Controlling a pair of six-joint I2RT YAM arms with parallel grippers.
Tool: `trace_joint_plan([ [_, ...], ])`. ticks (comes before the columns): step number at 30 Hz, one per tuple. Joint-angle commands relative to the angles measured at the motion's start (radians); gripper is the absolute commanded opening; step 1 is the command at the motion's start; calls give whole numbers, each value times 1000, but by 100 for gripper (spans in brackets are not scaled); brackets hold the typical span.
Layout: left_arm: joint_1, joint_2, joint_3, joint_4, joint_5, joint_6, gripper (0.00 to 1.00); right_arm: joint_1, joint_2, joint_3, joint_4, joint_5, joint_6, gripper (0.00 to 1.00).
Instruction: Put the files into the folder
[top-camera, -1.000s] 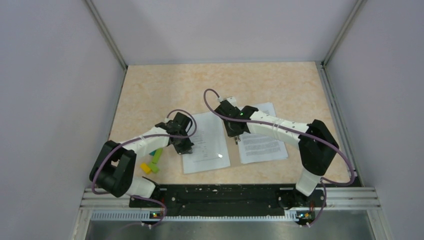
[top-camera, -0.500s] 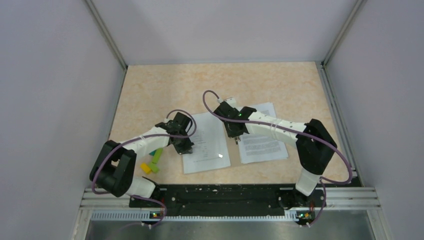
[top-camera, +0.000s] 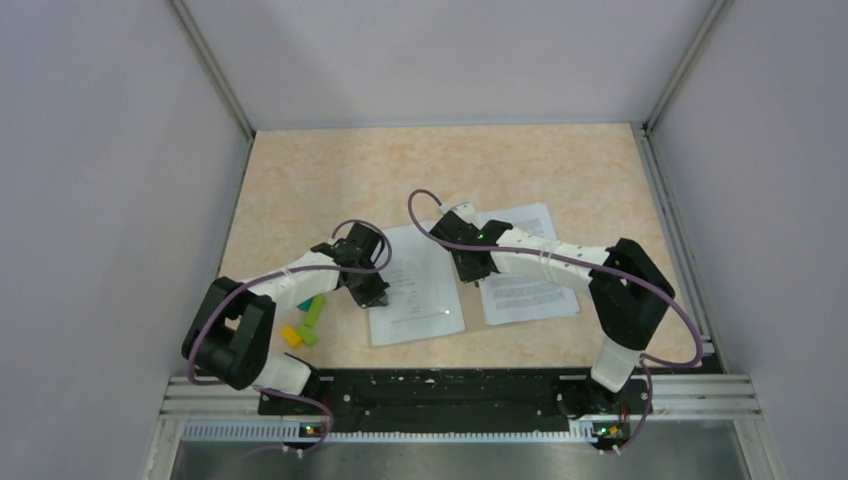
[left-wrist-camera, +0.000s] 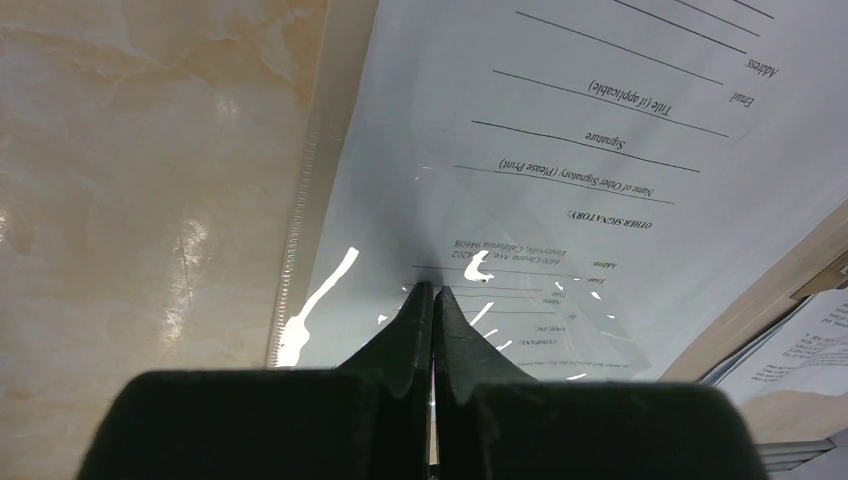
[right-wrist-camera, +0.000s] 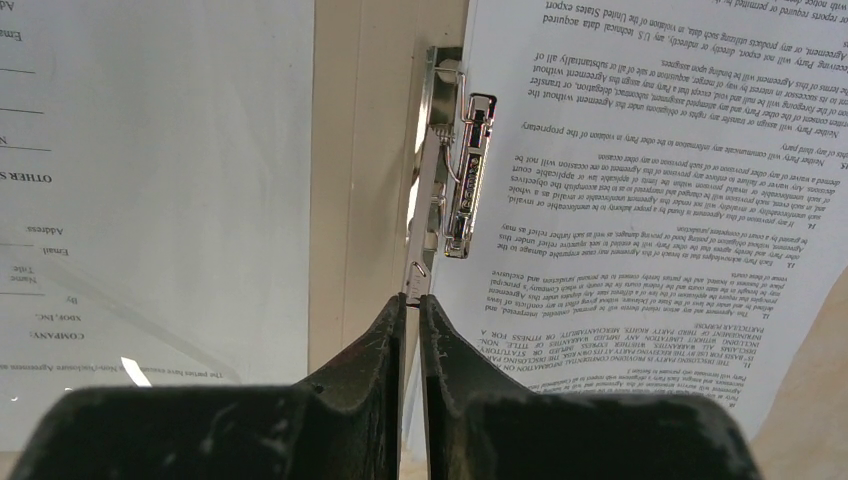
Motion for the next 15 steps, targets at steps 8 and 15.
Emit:
trace_joint_plan([
  [8, 19, 72, -65, -40, -69, -32, 0, 7, -46, -109, 8, 24, 39, 7],
  [15, 32, 58, -85, -47, -90, -44, 0, -14, -66, -184, 35, 13, 61, 7],
])
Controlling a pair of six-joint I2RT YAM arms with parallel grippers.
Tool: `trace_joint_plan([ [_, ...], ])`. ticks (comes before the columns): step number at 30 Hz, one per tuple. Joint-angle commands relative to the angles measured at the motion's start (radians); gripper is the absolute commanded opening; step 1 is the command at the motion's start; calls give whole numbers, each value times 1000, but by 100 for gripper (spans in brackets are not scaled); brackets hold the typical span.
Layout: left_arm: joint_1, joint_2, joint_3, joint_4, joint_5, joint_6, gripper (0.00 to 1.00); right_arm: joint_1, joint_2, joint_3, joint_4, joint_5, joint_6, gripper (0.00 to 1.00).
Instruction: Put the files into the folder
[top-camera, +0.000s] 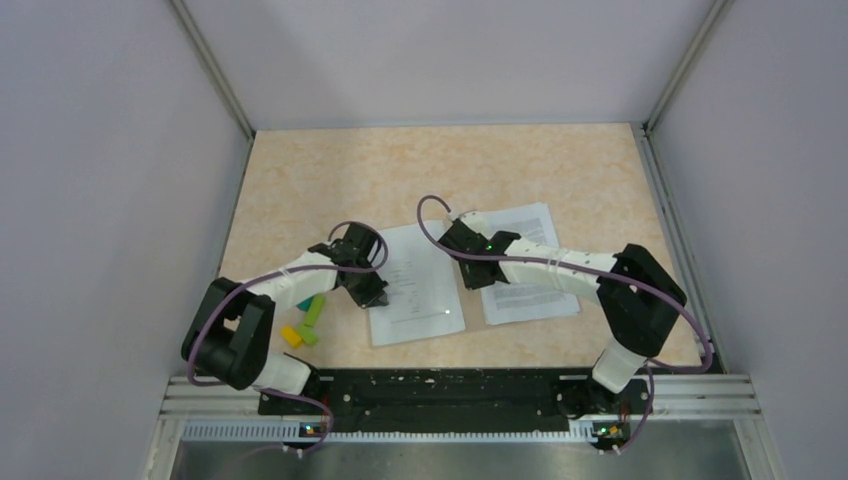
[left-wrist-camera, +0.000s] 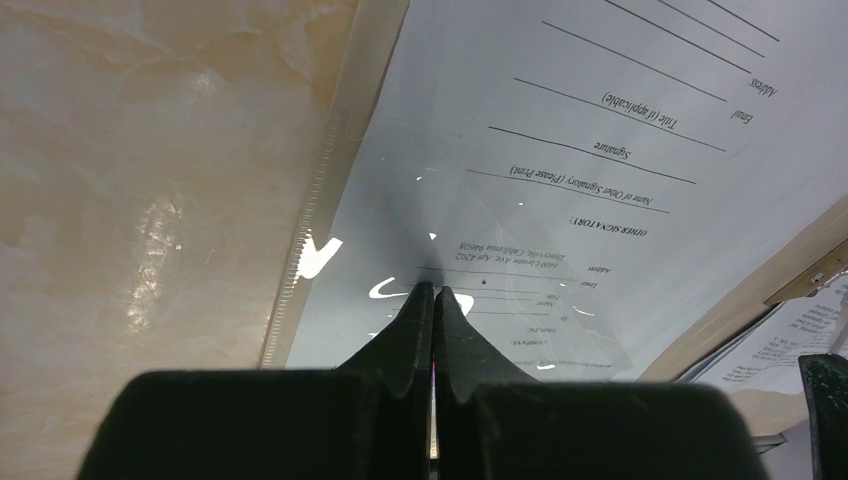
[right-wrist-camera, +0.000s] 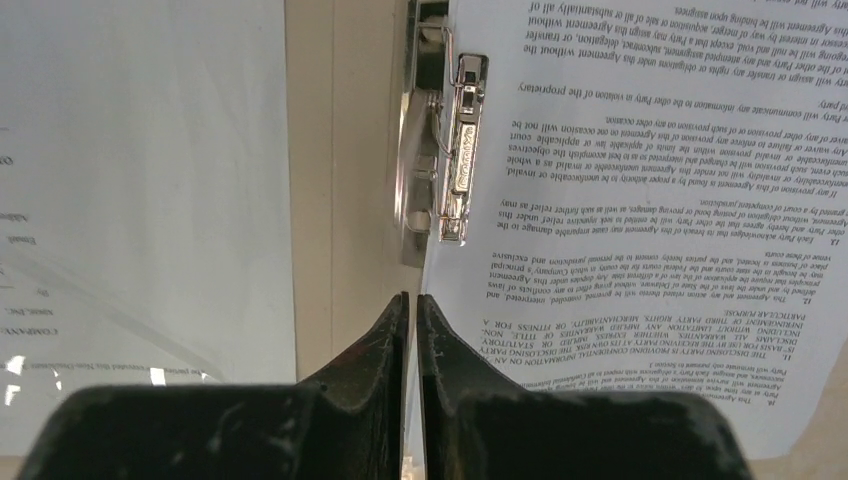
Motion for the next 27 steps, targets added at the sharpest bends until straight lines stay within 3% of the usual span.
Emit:
trace_joint_plan([
  [1, 7, 59, -75, -55, -120, -1, 0, -13, -11, -70, -49, 5, 21, 6],
  [11, 13, 74, -75, -60, -125, 3, 0, -30, -52, -106, 3, -35, 29, 6],
  [19, 13, 81, -54, -55, -115, 21, 0, -36, -100, 51, 3, -93, -11, 9],
  [27, 13, 63, -43, -63, -120, 30, 0, -37, -91, 169, -56, -39, -33, 18],
])
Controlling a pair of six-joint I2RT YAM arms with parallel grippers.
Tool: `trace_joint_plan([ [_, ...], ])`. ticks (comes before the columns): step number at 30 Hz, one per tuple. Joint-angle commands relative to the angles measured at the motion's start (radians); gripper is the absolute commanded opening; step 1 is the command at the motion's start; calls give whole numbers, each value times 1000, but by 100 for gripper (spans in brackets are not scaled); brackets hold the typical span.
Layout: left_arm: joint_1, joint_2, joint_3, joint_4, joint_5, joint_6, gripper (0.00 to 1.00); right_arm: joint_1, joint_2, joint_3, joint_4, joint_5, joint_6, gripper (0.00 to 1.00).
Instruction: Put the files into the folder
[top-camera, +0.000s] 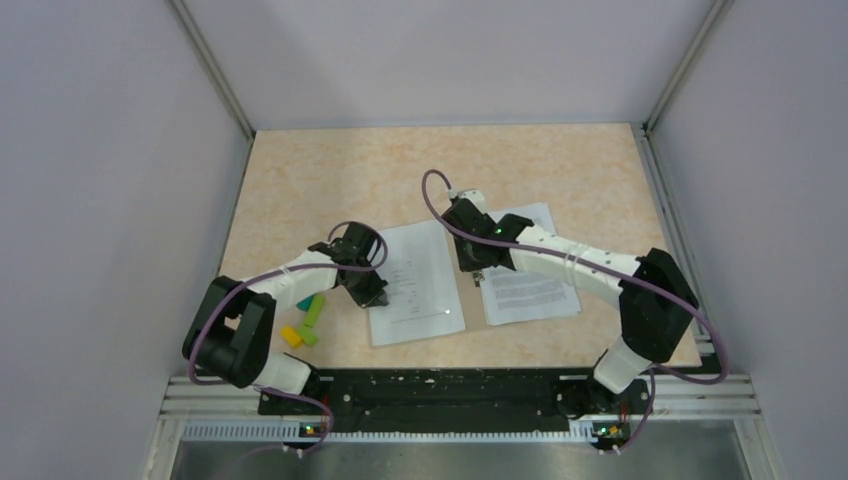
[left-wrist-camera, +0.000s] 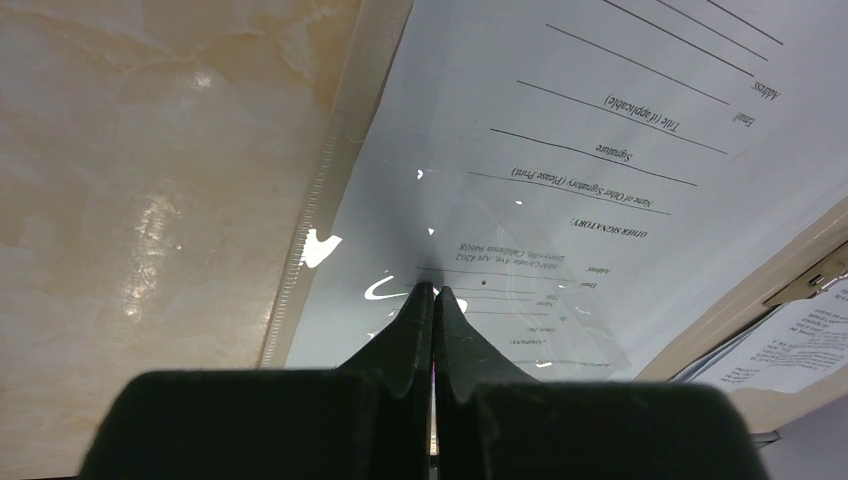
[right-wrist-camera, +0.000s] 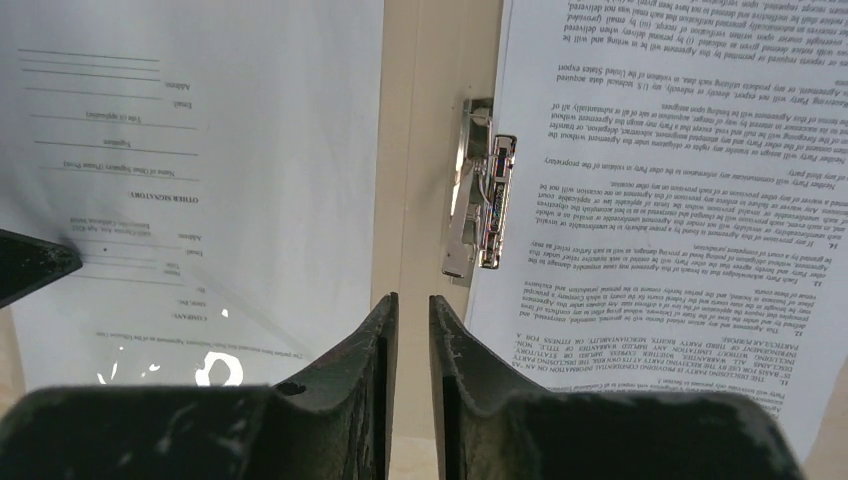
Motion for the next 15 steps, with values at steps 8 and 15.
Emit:
trace_joint_plan([
  [8, 4, 55, -47, -60, -129, 35, 0, -7, 82, 125, -72, 90, -58, 15],
  [15, 4, 59, -51, -54, -124, 33, 0, -7, 117, 115, -58, 109, -65, 14],
])
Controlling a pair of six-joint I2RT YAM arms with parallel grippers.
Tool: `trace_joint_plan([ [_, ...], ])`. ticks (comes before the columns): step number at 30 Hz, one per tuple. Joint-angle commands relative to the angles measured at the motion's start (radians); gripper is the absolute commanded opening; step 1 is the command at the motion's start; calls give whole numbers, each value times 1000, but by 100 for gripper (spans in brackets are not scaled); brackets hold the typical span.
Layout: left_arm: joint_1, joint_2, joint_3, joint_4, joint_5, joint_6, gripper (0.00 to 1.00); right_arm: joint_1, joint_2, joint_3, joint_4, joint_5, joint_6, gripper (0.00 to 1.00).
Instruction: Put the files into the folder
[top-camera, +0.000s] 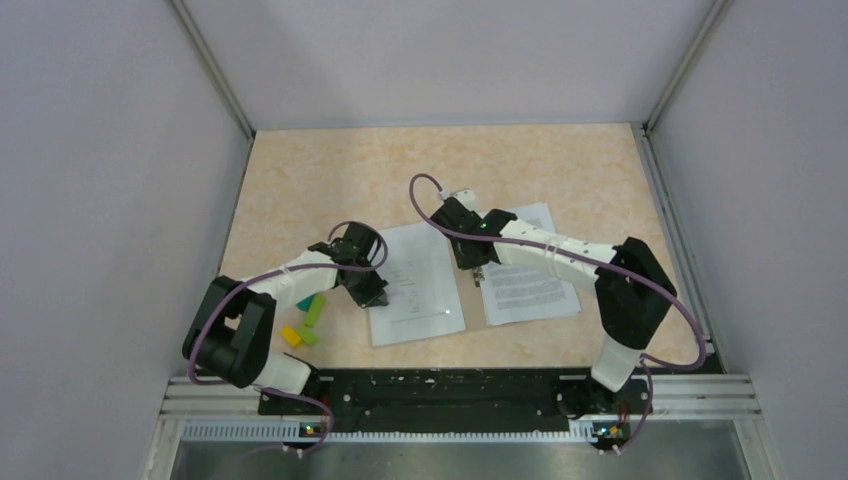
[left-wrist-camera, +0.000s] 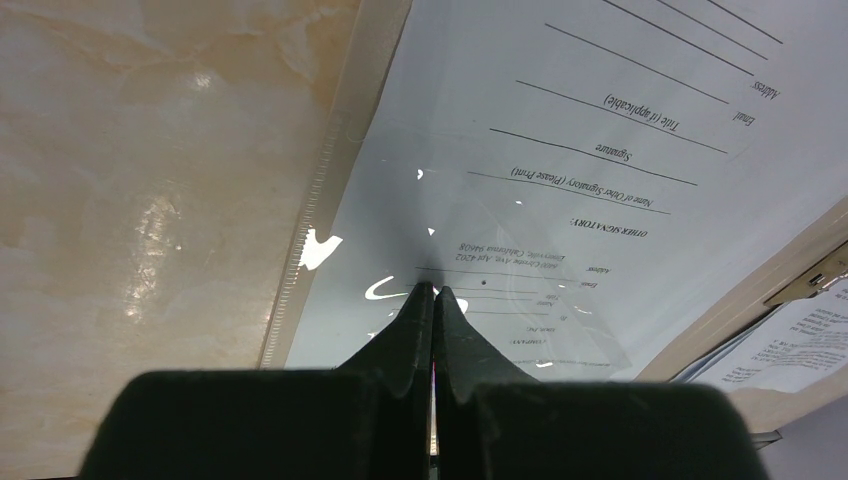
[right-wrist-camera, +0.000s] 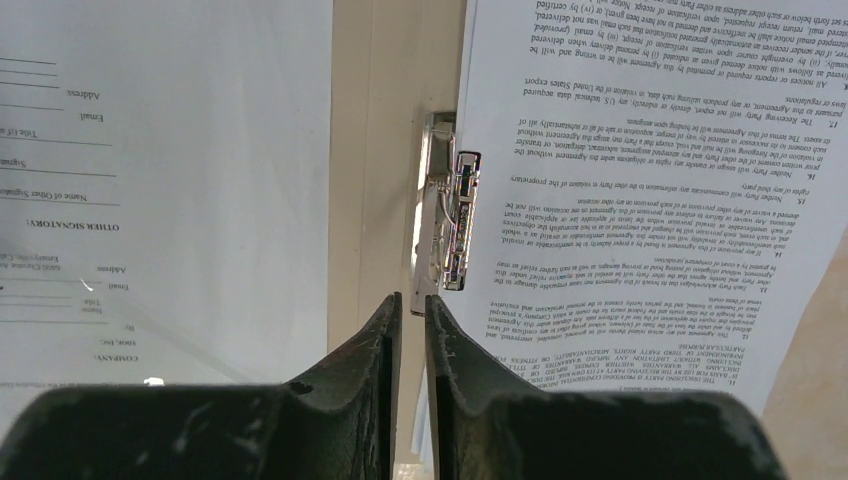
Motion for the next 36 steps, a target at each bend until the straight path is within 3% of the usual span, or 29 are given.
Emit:
trace_joint_plan([
  [1, 4, 59, -52, -53, -124, 28, 0, -7, 11, 17, 9, 33, -17, 14],
  [27, 9, 69, -55, -64, -135, 15, 0, -8, -11, -86, 21, 32, 12, 12],
  [36, 20, 74, -60, -69, -132, 8, 0, -8, -22, -154, 33, 33, 26, 5],
])
